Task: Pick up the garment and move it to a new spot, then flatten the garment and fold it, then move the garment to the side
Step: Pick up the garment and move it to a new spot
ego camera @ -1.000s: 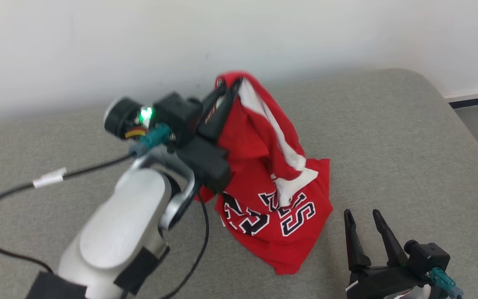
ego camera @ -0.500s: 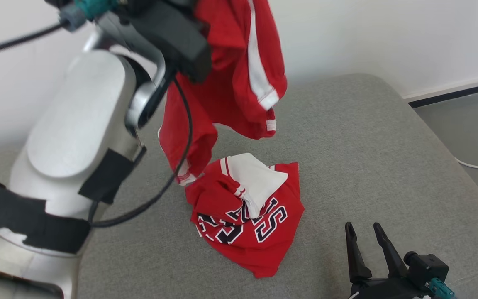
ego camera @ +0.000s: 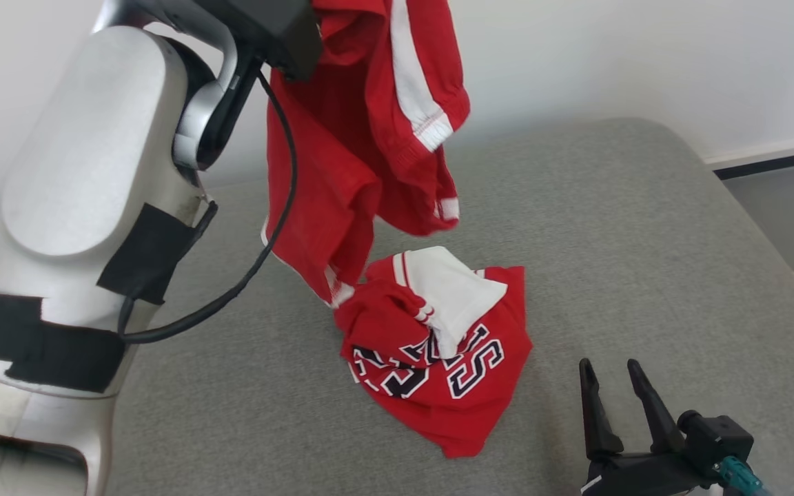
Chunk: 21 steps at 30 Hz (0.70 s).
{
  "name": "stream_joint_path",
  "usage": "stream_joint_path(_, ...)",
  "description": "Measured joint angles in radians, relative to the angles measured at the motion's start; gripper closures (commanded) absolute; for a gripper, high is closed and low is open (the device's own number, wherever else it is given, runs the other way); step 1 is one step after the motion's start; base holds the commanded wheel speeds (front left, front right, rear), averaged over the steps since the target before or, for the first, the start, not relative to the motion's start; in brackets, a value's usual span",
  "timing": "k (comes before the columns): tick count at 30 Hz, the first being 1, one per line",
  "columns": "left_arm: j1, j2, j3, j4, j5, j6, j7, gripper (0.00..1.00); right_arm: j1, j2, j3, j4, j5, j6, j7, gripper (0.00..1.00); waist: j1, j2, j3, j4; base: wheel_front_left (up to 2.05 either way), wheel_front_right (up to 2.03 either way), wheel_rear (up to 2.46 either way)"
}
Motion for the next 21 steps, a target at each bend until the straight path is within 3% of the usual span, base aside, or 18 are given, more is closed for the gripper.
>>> stream_joint_path(10,0.040,0.099,0.050,-0.013,-0.009,0.027,-0.016,1.00,-0.009,0.000,-0.035,-0.094,-0.054,0.000,0.004,0.00,0.0000,0.0000,0.030,0.120,0.00,0.00,0.00)
stream_joint_path(21,0.137,0.253,0.164,-0.022,-0.042,0.080,-0.050,1.00,-0.012,0.000,-0.052,-0.293,-0.137,0.000,0.076,0.00,0.0000,0.0000,0.100,0.316,0.00,0.00,0.00)
